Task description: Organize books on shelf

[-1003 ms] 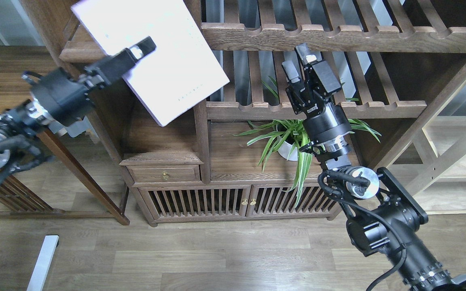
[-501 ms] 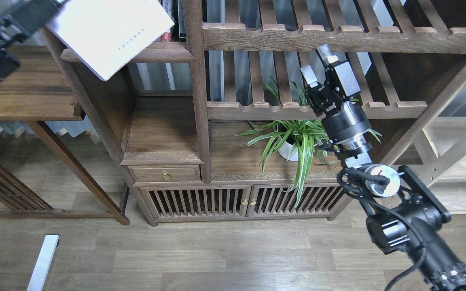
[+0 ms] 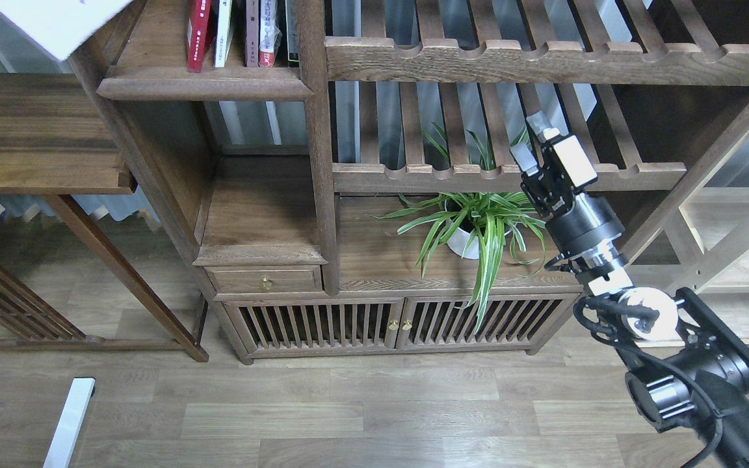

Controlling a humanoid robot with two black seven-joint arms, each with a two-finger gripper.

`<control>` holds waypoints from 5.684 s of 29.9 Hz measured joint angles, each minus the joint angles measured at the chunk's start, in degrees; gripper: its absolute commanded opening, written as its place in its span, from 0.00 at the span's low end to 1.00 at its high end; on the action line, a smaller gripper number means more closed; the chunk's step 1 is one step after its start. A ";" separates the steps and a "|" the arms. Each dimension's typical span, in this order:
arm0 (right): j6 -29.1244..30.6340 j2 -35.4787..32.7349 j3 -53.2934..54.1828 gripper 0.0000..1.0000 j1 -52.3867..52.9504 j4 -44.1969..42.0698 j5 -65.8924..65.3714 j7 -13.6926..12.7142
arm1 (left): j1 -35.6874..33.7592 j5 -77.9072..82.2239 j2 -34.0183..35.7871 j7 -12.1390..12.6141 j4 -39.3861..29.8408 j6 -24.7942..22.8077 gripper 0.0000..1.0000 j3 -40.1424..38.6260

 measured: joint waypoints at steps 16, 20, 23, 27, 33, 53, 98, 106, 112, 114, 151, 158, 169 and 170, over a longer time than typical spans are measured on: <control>0.00 -1.55 -0.13 0.99 -0.48 -0.92 -1.16 -0.09 | 0.69 13.26 -0.36 1.72 0.71 0.00 0.00 -4.33; 0.00 -2.36 0.00 0.99 -1.38 -0.92 -1.11 -0.09 | 0.69 16.31 -0.88 1.73 0.48 0.00 0.00 -3.94; 0.00 -2.93 0.57 0.99 -2.13 -0.92 -1.07 -0.09 | 0.69 19.20 -1.67 1.73 0.32 -0.01 0.00 -3.58; 0.00 -4.58 1.11 0.99 -3.01 -0.92 -0.89 -0.01 | 0.69 22.48 -2.91 1.73 0.17 -0.01 0.00 -3.36; 0.00 -7.01 2.98 0.99 -4.84 -0.96 -0.74 0.09 | 0.69 24.47 -3.60 1.74 -0.04 -0.01 0.00 -2.75; 0.00 -10.17 7.15 0.99 -11.60 -0.97 -0.59 0.00 | -5.23 36.10 -9.26 4.39 -1.01 5.12 0.00 0.82; 0.00 -11.22 7.61 0.96 -10.47 -0.74 2.92 0.00 | -25.13 46.13 -24.06 -2.20 16.55 40.52 0.08 24.46; 0.00 -11.14 7.52 0.95 -10.39 -0.65 3.43 0.00 | -27.53 45.61 -24.85 -4.51 21.96 40.22 0.08 27.30; 0.00 -11.14 7.39 0.94 -10.27 -0.65 3.57 -0.03 | -30.17 45.43 -27.16 -6.74 27.52 40.00 0.10 27.56; 0.00 -11.13 7.19 0.94 -9.87 -0.65 3.57 -0.03 | -30.85 45.42 -27.98 -7.33 29.31 39.98 0.10 27.68; 0.00 -10.21 6.64 0.92 -6.53 -0.65 3.84 0.00 | -39.49 33.45 -32.40 -14.76 45.51 39.95 0.32 43.68; 0.00 -10.13 6.64 0.92 -6.25 -0.65 3.84 0.00 | -39.52 33.46 -33.79 -14.62 46.03 40.22 0.33 43.81; 0.00 -10.49 6.64 0.92 -6.22 -0.65 3.84 0.00 | -42.14 33.37 -34.47 -14.77 46.00 40.31 0.35 43.81; 0.00 -10.57 6.65 0.92 -6.24 -0.65 3.84 0.00 | -42.53 33.37 -34.47 -14.77 45.97 40.31 0.35 43.81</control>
